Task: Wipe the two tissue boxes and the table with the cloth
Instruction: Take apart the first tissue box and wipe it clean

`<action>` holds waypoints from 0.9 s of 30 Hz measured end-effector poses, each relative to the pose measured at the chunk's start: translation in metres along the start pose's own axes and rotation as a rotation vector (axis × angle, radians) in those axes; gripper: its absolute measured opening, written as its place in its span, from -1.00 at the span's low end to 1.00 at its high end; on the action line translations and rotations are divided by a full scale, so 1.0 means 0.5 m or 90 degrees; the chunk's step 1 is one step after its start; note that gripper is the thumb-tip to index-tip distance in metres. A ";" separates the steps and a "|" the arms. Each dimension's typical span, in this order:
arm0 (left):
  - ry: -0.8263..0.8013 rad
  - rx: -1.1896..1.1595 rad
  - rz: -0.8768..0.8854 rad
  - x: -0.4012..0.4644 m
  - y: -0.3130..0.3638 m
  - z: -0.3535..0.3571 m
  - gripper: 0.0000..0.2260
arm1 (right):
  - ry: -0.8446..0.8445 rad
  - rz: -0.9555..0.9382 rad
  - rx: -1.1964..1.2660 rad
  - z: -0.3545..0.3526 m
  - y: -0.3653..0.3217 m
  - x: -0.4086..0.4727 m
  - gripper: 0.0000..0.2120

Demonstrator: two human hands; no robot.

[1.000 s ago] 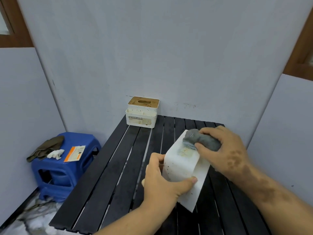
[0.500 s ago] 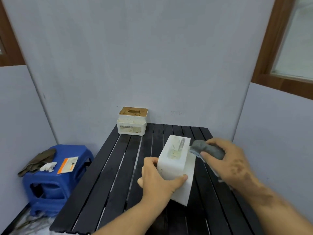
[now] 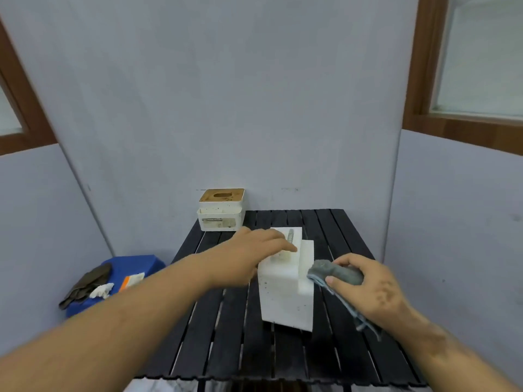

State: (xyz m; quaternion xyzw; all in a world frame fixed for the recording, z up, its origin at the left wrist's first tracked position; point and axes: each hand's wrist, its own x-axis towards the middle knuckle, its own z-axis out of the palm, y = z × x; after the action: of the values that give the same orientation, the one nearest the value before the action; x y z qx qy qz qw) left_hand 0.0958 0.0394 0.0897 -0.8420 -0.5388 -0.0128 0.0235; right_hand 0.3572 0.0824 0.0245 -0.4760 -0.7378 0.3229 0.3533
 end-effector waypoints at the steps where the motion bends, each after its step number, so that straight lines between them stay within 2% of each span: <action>1: -0.009 0.074 0.072 0.017 0.006 -0.011 -0.28 | 0.001 -0.004 -0.021 -0.002 0.001 0.003 -0.86; 3: -0.049 0.172 0.162 0.045 0.013 -0.027 -0.30 | -0.006 -0.002 -0.046 -0.011 0.002 0.005 -0.85; 5: -0.070 0.210 0.205 0.066 0.016 -0.039 -0.36 | -0.015 0.001 -0.043 -0.017 0.003 0.005 -0.85; 8: -0.100 0.266 0.272 0.088 0.021 -0.053 -0.35 | -0.016 -0.011 -0.043 -0.024 0.007 0.003 -0.84; 12: -0.135 0.244 0.310 0.106 0.038 -0.056 -0.42 | -0.025 -0.011 -0.028 -0.036 0.017 -0.002 -0.84; 17: -0.104 0.071 0.156 0.113 0.021 -0.058 -0.36 | 0.026 0.009 0.021 -0.053 0.028 0.000 -0.88; 21: -0.018 -0.117 -0.005 0.098 0.003 -0.051 -0.31 | 0.069 0.042 0.160 -0.052 0.027 0.001 -0.87; 23: 0.030 -0.209 -0.063 0.088 0.001 -0.039 -0.31 | 0.078 0.038 0.164 -0.040 0.021 0.001 -0.86; 27: 0.115 -0.274 -0.158 0.067 0.009 -0.016 -0.31 | 0.105 0.047 0.215 0.005 -0.001 0.011 -0.86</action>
State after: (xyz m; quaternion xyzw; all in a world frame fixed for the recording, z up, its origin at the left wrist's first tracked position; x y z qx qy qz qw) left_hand 0.1141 0.0671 0.0992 -0.7504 -0.6187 -0.2051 -0.1099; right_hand 0.3530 0.0869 0.0249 -0.4617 -0.6233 0.4149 0.4756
